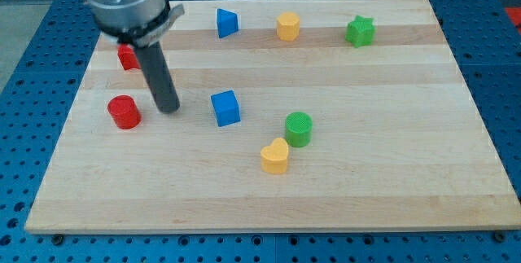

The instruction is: Slide the blue cube a bit towards the yellow heart

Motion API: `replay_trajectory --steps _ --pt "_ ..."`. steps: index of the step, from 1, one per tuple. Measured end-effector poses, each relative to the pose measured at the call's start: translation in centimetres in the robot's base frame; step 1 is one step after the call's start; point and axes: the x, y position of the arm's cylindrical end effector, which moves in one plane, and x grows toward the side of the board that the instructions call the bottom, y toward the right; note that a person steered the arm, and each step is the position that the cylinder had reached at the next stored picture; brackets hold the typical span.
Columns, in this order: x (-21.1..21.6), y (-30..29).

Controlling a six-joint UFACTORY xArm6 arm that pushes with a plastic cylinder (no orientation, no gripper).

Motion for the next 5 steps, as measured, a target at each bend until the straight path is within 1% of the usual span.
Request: replay_trajectory --steps 1,2,3,4,5 --pt "-4.2 2.1" --pt "-4.2 2.2" --pt "-2.5 3.1" --pt "-2.2 3.1" --pt "0.7 4.8"
